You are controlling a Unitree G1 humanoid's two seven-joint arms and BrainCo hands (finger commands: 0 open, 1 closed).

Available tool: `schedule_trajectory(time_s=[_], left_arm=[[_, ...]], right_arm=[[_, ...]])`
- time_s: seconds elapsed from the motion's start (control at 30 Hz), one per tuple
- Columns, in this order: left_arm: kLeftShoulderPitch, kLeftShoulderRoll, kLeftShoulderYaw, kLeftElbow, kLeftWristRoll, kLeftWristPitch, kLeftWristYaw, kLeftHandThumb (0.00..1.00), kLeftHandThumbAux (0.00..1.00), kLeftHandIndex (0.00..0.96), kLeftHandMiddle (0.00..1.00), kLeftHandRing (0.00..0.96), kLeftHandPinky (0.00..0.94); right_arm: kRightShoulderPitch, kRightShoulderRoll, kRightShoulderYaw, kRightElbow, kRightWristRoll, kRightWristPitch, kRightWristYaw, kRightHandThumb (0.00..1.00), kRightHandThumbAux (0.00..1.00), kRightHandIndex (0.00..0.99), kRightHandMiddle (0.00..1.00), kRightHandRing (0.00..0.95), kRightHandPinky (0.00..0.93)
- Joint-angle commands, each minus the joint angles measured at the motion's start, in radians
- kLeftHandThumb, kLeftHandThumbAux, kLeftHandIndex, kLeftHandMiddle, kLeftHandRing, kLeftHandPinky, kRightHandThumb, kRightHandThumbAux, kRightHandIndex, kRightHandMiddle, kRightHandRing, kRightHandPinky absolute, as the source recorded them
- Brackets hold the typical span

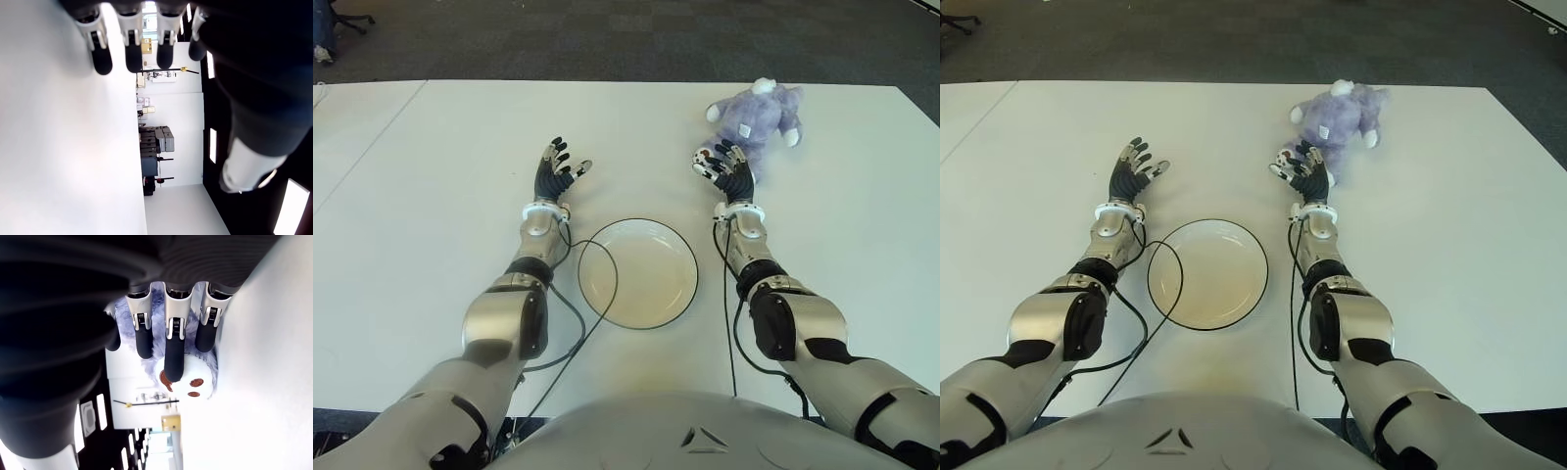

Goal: Put the doll into the plate.

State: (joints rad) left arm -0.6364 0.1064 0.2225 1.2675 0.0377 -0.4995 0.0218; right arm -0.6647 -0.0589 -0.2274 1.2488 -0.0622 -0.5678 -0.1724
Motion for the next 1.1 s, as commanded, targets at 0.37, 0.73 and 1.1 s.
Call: schedule_trajectory(time_s=[0.37,0.73,1.1], left_arm=[[0.14,-0.027,0.002,0.084,0.002,0.087,-0.005,0.068,0.771,0.084,0.111,0.117,0.161],[0.14,-0.022,-0.008,0.085,0.012,0.091,-0.002,0.051,0.791,0.09,0.102,0.107,0.144],[0.136,-0.025,0.003,0.085,-0.001,0.099,-0.009,0.054,0.795,0.091,0.103,0.11,0.153]], right_arm=[[0.1,0.074,0.141,0.012,-0.177,-0.209,-0.5,0.0,0.772,0.147,0.136,0.126,0.137],[0.069,0.105,0.154,0.003,-0.19,-0.366,-0.654,0.0,0.696,0.143,0.127,0.12,0.133],[0.062,0.109,0.149,-0.005,-0.166,-0.438,-0.621,0.0,0.743,0.129,0.126,0.119,0.137]])
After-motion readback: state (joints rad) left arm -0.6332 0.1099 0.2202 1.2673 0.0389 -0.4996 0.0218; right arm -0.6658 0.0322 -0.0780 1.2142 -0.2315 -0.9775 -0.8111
